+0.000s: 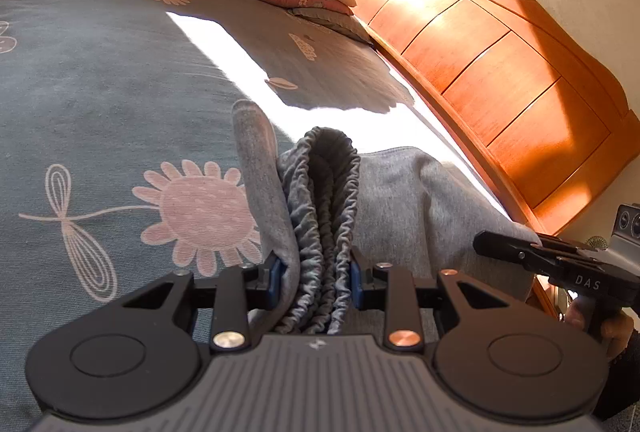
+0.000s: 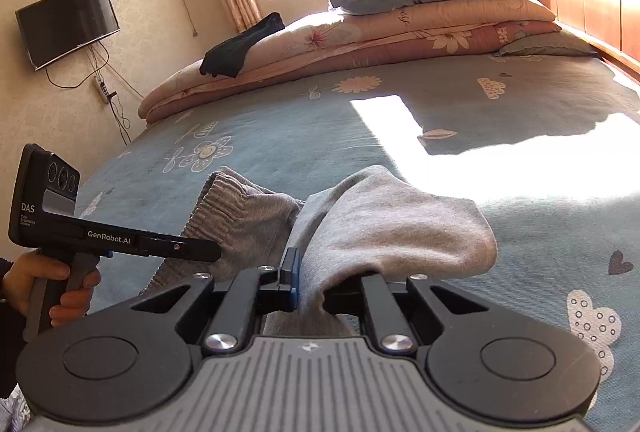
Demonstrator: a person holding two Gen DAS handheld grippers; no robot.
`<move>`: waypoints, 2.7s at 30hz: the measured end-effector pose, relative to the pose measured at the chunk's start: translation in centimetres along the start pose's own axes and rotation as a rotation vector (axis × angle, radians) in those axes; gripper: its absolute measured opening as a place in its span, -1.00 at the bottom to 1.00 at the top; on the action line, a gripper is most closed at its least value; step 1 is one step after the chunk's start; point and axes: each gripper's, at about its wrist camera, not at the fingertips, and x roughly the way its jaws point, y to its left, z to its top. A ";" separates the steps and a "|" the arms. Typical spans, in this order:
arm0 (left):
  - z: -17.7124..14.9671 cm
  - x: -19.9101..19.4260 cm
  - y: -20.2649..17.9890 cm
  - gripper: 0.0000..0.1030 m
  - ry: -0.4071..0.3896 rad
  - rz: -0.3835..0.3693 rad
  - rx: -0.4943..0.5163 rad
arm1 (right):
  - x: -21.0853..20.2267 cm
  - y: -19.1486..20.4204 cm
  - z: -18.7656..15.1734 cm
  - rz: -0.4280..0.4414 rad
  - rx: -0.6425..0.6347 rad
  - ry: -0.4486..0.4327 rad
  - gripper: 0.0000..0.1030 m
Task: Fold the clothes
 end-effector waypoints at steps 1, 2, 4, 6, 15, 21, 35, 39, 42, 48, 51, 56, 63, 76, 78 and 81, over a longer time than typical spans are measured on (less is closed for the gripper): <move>0.5 1.1 -0.8 -0.41 0.009 -0.013 0.012 | -0.4 -0.8 0.1 -0.018 0.010 -0.009 -0.75; 1.0 2.1 -1.5 -0.41 0.018 -0.026 0.022 | -0.8 -1.6 0.3 -0.035 0.019 -0.018 -0.75; 2.1 4.4 -3.1 -0.41 0.038 -0.053 0.045 | -1.4 -3.0 0.5 -0.065 0.039 -0.036 -0.75; 3.2 7.0 -4.9 -0.41 0.064 -0.079 0.075 | -2.0 -4.9 0.8 -0.097 0.055 -0.054 -0.75; 8.1 19.2 -11.3 -0.42 0.161 -0.179 0.185 | -3.7 -13.7 1.9 -0.233 0.160 -0.118 -0.74; 11.9 26.5 -16.0 -0.43 0.192 -0.239 0.272 | -4.5 -18.4 2.7 -0.302 0.211 -0.193 -0.74; 15.0 37.3 -21.9 -0.43 0.236 -0.210 0.342 | -4.0 -26.4 -2.3 -0.426 0.435 -0.218 -0.67; 15.4 39.1 -21.5 -0.42 0.245 -0.166 0.325 | -4.1 -27.6 -4.8 -0.435 0.491 -0.193 -0.61; 15.7 40.3 -21.2 -0.30 0.251 -0.133 0.313 | -4.3 -28.4 -5.8 -0.398 0.547 -0.213 -0.50; 17.2 39.1 -18.9 -0.16 0.194 -0.017 0.240 | -5.4 -29.9 -7.2 -0.272 0.668 -0.252 0.39; 17.9 36.7 -18.5 -0.11 0.144 0.018 0.234 | -6.4 -30.8 -8.5 -0.221 0.750 -0.266 0.52; 14.7 31.0 -20.7 0.13 0.082 -0.018 0.394 | -8.2 -33.6 -12.1 -0.049 1.027 -0.364 0.58; 1.8 25.2 -24.4 0.37 0.086 -0.126 0.685 | -8.8 -36.6 -15.4 0.047 1.343 -0.460 0.58; -6.3 23.6 -26.8 0.38 0.133 -0.194 0.728 | -6.1 -39.0 -15.5 -0.159 1.598 -0.568 -0.17; -6.7 23.8 -26.9 0.38 0.145 -0.194 0.731 | -7.0 -39.3 -14.7 -0.229 1.501 -0.578 -0.52; -7.1 24.0 -26.6 0.39 0.161 -0.186 0.734 | -8.3 -39.9 -13.4 -0.330 1.353 -0.589 -0.63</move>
